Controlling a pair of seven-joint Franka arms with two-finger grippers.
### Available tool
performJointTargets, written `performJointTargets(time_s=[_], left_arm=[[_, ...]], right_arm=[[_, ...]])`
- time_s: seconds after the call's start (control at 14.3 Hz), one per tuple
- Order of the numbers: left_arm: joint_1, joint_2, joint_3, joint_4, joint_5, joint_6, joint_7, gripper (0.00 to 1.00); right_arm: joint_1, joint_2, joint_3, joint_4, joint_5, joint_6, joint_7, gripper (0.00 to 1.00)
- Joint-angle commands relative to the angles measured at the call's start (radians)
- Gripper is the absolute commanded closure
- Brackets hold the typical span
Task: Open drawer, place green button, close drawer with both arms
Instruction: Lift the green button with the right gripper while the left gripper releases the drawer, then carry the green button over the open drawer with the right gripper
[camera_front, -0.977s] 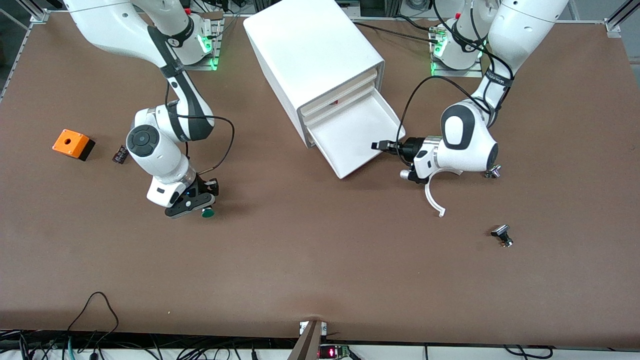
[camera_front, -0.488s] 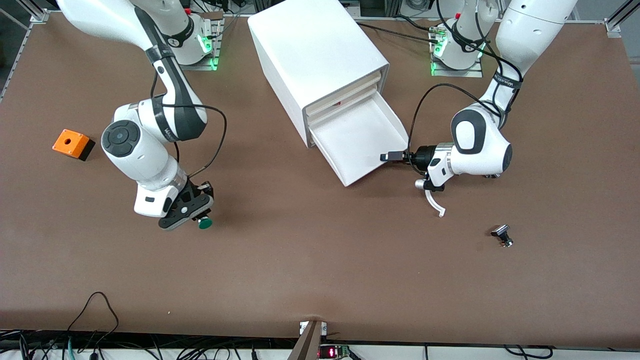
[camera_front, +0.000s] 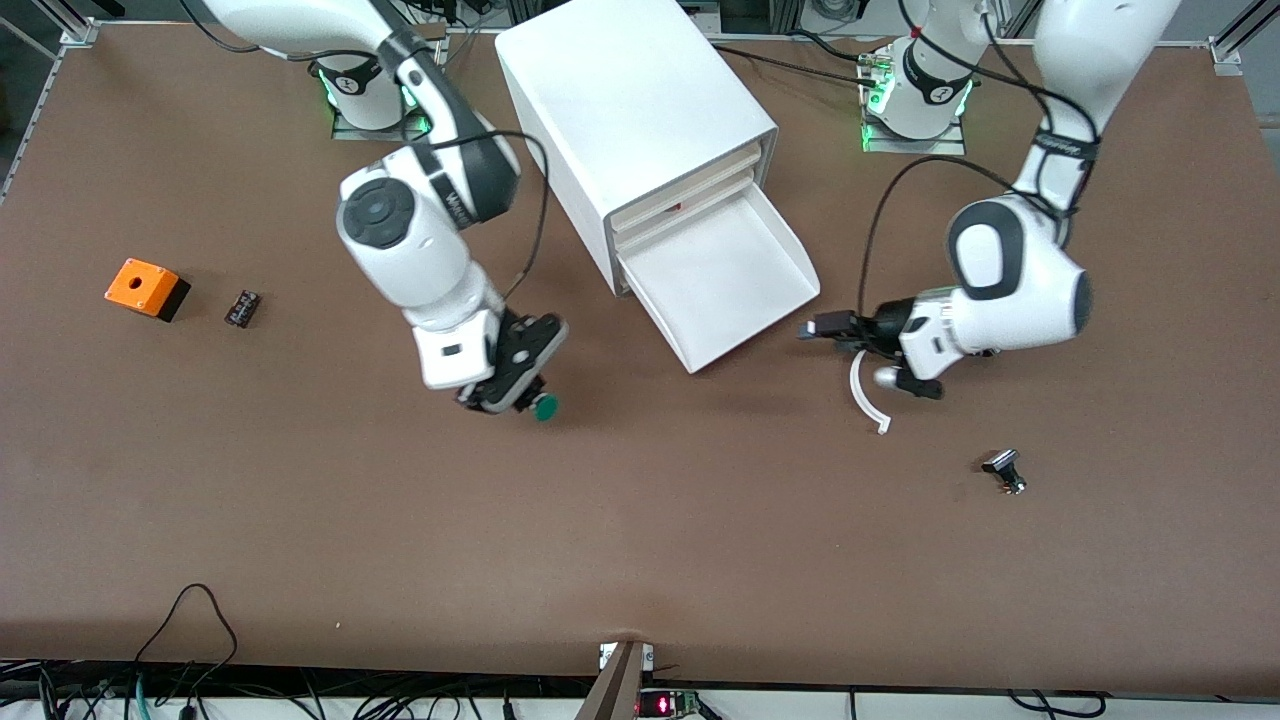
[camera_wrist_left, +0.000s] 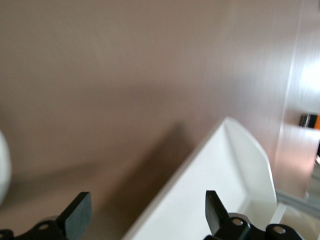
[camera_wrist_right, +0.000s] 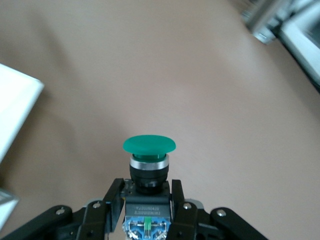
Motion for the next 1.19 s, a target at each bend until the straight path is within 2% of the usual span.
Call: performJointTargets(time_s=[0.0, 0.14, 0.28, 0.49, 0.84, 1.12], left_arm=[[0.019, -0.083, 0.005, -0.003, 0.063, 0.056, -0.021, 0.00], [0.035, -0.138, 0.005, -0.005, 0.207, 0.052, -0.023, 0.00], [0.061, -0.201, 0.005, -0.003, 0.354, 0.030, -0.026, 0.00], [0.075, -0.303, 0.033, 0.017, 0.500, -0.086, -0.031, 0.00], [0.091, -0.347, 0.051, 0.199, 0.781, -0.330, -0.127, 0.00], [0.091, -0.387, 0.044, 0.236, 0.905, -0.439, -0.257, 0.00]], right_arm=[[0.052, 0.038, 0.007, 0.075, -0.028, -0.035, -0.053, 0.69], [0.112, 0.060, 0.007, 0.121, -0.049, -0.073, -0.064, 0.68], [0.179, 0.111, 0.006, 0.231, -0.093, -0.151, -0.082, 0.67], [0.256, 0.192, 0.004, 0.357, -0.099, -0.193, -0.095, 0.67], [0.337, 0.236, 0.005, 0.359, -0.142, -0.185, -0.213, 0.67], [0.411, 0.274, 0.007, 0.354, -0.170, -0.179, -0.205, 0.67]])
